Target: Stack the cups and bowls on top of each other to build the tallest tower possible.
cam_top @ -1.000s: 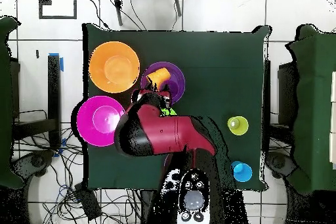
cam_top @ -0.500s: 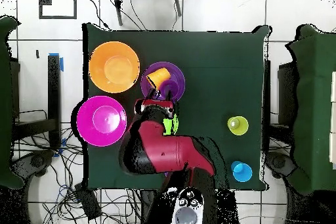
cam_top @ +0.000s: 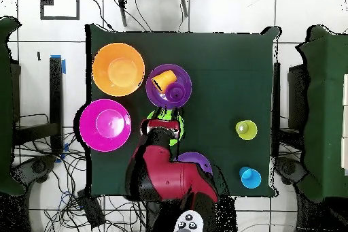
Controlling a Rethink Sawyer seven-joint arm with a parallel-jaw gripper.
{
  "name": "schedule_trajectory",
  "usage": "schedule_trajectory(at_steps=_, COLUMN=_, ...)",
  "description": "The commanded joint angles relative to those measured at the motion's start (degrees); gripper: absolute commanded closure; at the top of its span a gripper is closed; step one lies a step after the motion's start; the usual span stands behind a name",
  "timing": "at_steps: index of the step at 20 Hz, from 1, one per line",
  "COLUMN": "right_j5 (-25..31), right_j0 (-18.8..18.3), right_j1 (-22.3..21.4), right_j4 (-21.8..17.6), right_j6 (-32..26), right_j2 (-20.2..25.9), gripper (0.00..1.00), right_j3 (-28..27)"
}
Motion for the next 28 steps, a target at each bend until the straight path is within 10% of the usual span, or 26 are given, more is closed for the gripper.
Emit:
schedule_trajectory(at_steps=1, right_j5=-3.4, right_j0=0.4, right_j1=4.6, right_j4=-3.0, right_j6=6.5, right_j2=0.7, gripper=0.00, right_j3=5.0)
schedule_trajectory(at_steps=15, right_j5=-0.5, right_j0=-3.2, right_j1=-2.0, right_j4=-6.5, right_j6=7.4, right_j2=4.0, gripper=0.00, right_j3=10.5)
schedule_trajectory(at_steps=28, right_j5=-6.9, right_j0=-4.6, right_j1=3.8, right_j4=-8.1, right_j6=7.9, right_j2=2.8, gripper=0.00, right_j3=11.7)
